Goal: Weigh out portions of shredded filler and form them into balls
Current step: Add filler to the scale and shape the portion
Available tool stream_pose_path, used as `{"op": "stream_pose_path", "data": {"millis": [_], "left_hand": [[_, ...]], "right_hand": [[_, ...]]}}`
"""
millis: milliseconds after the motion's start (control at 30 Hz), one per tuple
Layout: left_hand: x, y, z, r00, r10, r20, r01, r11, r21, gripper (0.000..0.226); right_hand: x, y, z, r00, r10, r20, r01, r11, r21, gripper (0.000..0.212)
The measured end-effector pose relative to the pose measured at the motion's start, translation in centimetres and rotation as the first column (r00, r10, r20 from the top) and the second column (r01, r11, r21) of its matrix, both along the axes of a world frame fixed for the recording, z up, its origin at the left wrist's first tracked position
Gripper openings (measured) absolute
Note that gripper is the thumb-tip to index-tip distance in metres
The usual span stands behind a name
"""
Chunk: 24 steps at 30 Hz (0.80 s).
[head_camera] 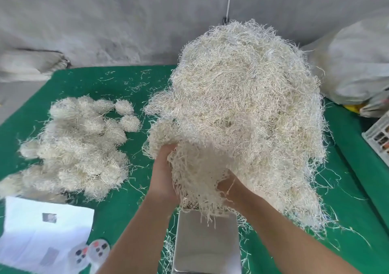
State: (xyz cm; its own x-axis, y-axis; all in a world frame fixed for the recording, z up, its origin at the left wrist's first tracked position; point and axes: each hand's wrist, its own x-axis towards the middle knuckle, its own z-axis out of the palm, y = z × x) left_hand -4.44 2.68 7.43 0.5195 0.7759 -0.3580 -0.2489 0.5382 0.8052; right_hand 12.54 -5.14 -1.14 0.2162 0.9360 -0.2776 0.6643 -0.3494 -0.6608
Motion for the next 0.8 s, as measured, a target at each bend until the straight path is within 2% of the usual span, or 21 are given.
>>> {"op": "stream_pose_path", "data": {"millis": [33, 67, 100, 133, 167, 200, 233, 267, 300, 333, 367, 400, 467, 533, 600, 633, 700, 733, 767, 800], "left_hand": [[0.0, 0.3, 0.0, 1.0, 0.026, 0.004, -0.026, 0.999, 0.02, 0.082], [-0.1, 0.8, -0.1, 0.998, 0.049, 0.03, -0.052, 0.994, 0.091, 0.088], [-0.5, 1.4, -0.1, 0.999, 0.022, 0.049, -0.032, 0.977, 0.211, 0.082], [-0.8, 2.1, 0.0, 0.999, -0.041, -0.002, 0.039, 0.938, 0.344, 0.073], [-1.1, 2.6, 0.2, 0.984, -0.127, -0.127, 0.169, 0.894, 0.414, 0.068], [-1.4, 3.1, 0.1, 0.924, -0.232, -0.303, 0.35, 0.834, 0.428, 0.068], [-1.5, 3.4, -0.2, 0.796, -0.319, -0.514, 0.549, 0.739, 0.391, 0.071], [-1.4, 3.5, -0.7, 0.602, -0.366, -0.71, 0.734, 0.603, 0.312, 0.072], [-1.2, 3.2, -1.1, 0.386, -0.36, -0.849, 0.871, 0.445, 0.208, 0.067], [-0.9, 2.8, -1.5, 0.231, -0.298, -0.926, 0.937, 0.325, 0.129, 0.06], [-0.6, 2.6, -2.0, 0.173, -0.229, -0.958, 0.955, 0.277, 0.107, 0.049], [-0.3, 2.5, -2.2, 0.177, -0.187, -0.966, 0.948, 0.295, 0.117, 0.039], [-0.1, 2.6, -2.5, 0.265, -0.158, -0.951, 0.899, 0.397, 0.184, 0.019], [-0.7, 3.3, -2.3, 0.288, -0.077, -0.955, 0.859, 0.461, 0.222, 0.015], [-2.4, 4.2, -2.5, 0.374, -0.081, -0.924, 0.785, 0.558, 0.269, 0.015], [-3.4, 4.6, -2.6, 0.461, -0.091, -0.883, 0.699, 0.651, 0.298, 0.016], [-5.1, 4.4, -2.5, 0.661, -0.015, -0.751, 0.414, 0.841, 0.347, 0.008], [-5.7, 4.0, -2.5, 0.727, 0.041, -0.685, 0.275, 0.897, 0.345, 0.008], [-5.7, 3.5, -2.7, 0.765, 0.082, -0.639, 0.177, 0.927, 0.331, 0.01], [-5.4, 2.8, -2.9, 0.795, 0.109, -0.596, 0.098, 0.948, 0.303, 0.009]], "right_hand": [[0.0, -0.1, 0.5, 0.998, 0.047, 0.04, -0.047, 0.999, 0.0, 0.005], [0.5, 0.0, 0.6, 0.999, 0.035, 0.027, -0.035, 0.999, 0.003, 0.012], [1.1, -0.2, 1.0, 0.998, 0.044, 0.051, -0.046, 0.998, 0.034, 0.017], [2.0, -0.4, 1.3, 0.996, 0.053, 0.07, -0.057, 0.997, 0.047, 0.014], [3.1, -0.6, 1.4, 0.99, 0.072, 0.123, -0.083, 0.993, 0.089, 0.012], [4.0, -0.7, 2.1, 0.978, 0.094, 0.186, -0.114, 0.988, 0.104, 0.02], [5.0, -0.8, 2.2, 0.955, 0.134, 0.264, -0.17, 0.979, 0.116, 0.028], [5.9, -0.6, 2.5, 0.929, 0.156, 0.336, -0.201, 0.974, 0.105, 0.032], [6.8, -0.3, 2.7, 0.9, 0.158, 0.405, -0.218, 0.97, 0.105, 0.031], [7.3, 0.1, 3.0, 0.877, 0.143, 0.458, -0.214, 0.971, 0.108, 0.028], [7.6, 0.5, 3.0, 0.883, 0.097, 0.458, -0.172, 0.977, 0.125, 0.026], [7.6, 0.9, 3.0, 0.917, 0.041, 0.397, -0.109, 0.983, 0.151, 0.026], [7.6, 1.8, 2.6, 0.981, -0.078, 0.178, 0.044, 0.981, 0.187, 0.03], [8.6, 2.3, 2.2, 0.96, -0.274, -0.065, 0.28, 0.952, 0.121, 0.022], [11.1, 2.0, 1.9, 0.793, -0.536, -0.29, 0.561, 0.828, 0.005, 0.023], [12.6, 1.5, 1.7, 0.671, -0.638, -0.379, 0.672, 0.739, -0.054, 0.022], [15.1, 0.3, 1.2, 0.416, -0.751, -0.513, 0.801, 0.57, -0.185, 0.012], [15.7, 0.0, 0.7, 0.365, -0.766, -0.529, 0.814, 0.539, -0.219, 0.011], [15.6, -0.2, 0.3, 0.404, -0.761, -0.508, 0.796, 0.566, -0.214, 0.015], [15.1, -0.2, 0.2, 0.504, -0.721, -0.475, 0.742, 0.643, -0.189, 0.031]]}}
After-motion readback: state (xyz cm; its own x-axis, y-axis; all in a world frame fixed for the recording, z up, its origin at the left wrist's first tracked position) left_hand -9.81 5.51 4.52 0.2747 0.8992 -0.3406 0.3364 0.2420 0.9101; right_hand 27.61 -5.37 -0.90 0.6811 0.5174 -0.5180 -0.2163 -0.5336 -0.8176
